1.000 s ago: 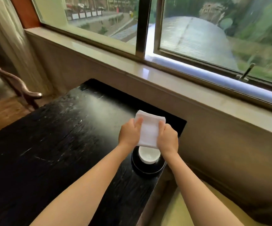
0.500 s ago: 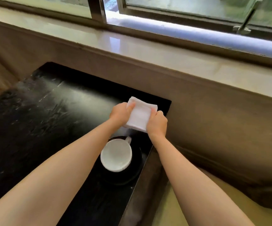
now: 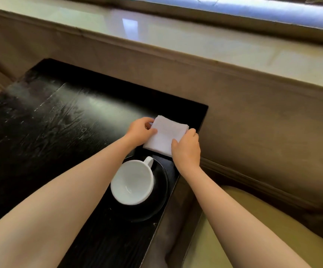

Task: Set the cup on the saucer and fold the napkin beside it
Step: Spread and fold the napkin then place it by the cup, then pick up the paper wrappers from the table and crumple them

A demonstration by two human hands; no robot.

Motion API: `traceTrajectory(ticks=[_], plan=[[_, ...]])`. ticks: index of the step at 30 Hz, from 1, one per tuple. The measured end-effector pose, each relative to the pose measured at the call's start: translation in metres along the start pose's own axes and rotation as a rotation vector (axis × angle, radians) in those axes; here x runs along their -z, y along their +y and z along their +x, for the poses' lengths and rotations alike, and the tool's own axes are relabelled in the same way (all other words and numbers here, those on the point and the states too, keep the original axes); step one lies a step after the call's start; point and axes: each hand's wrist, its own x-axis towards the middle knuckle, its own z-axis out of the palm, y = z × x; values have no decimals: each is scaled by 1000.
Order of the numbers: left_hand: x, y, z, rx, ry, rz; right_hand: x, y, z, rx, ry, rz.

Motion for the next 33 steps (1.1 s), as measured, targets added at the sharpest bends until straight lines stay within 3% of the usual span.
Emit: traceTrajectory(ticks=[6,11,16,25,33], plan=[[-1,-1,2,-3,48,-20,2,0,-5,26,-20,-14],[19,13,-15,-48,-4,63,23,-6,-2,-48,-206,15],[57,16,-62,-86,8,133,56,-22,-28,-15,-284,-214],[154,10,-203,-123,-148,425,127,-125,-154,147,-553,-667],[232,-13,-349,-96,-237,538,158,-196,-291,270,-657,-824]])
